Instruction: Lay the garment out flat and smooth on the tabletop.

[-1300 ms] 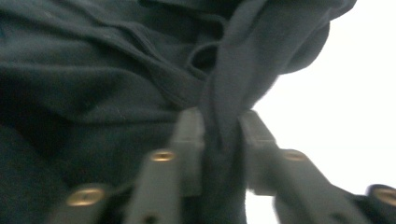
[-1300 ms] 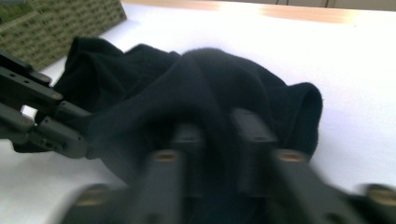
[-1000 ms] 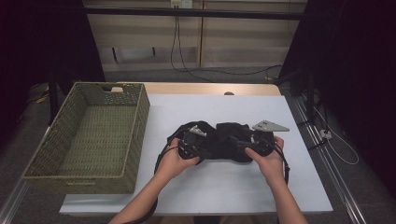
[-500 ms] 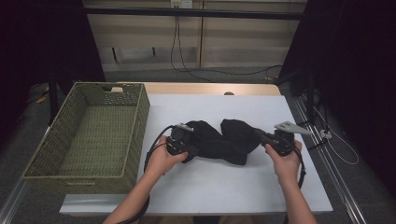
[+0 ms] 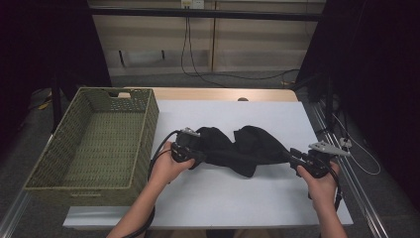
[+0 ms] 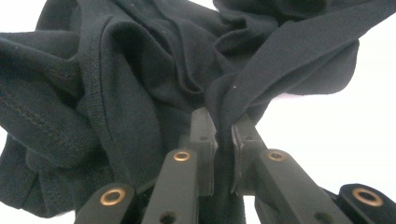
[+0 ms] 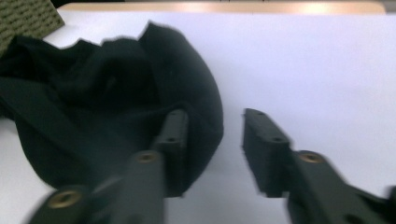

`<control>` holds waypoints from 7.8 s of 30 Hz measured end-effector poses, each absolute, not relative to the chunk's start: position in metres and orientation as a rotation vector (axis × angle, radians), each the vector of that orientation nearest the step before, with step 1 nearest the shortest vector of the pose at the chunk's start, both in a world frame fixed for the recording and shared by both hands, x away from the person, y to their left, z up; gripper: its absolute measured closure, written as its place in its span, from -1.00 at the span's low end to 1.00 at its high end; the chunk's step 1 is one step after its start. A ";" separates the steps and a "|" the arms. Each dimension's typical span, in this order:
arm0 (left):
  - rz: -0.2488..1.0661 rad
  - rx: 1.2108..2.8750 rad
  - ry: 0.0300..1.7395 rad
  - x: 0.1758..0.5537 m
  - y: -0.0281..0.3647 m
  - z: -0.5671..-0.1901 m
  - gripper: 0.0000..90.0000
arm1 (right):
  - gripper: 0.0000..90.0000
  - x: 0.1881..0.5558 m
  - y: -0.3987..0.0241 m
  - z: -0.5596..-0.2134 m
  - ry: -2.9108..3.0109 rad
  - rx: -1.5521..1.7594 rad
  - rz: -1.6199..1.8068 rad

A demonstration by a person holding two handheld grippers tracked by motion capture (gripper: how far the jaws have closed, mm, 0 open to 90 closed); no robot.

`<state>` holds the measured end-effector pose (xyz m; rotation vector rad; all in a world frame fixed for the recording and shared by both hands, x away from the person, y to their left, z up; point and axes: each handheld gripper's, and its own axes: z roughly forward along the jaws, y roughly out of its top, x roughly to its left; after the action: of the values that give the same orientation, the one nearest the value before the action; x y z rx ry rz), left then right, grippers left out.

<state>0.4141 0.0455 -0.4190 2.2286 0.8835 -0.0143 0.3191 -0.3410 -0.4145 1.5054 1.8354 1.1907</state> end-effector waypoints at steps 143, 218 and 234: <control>-0.055 2.193 0.917 0.407 0.064 -0.420 0.80 | -0.13 0.362 -0.296 -0.416 1.992 1.338 1.165; 0.191 2.118 0.927 0.407 0.061 -0.407 -0.74 | -0.10 0.330 -0.279 -0.428 2.126 1.349 1.225; 0.116 2.171 0.840 0.388 0.037 -0.418 -0.60 | 0.83 0.332 -0.279 -0.430 2.114 1.349 1.297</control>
<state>0.3877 0.0368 -0.4183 2.1713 0.8399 0.1156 0.3321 -0.2788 -0.4305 1.3488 2.1142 1.2970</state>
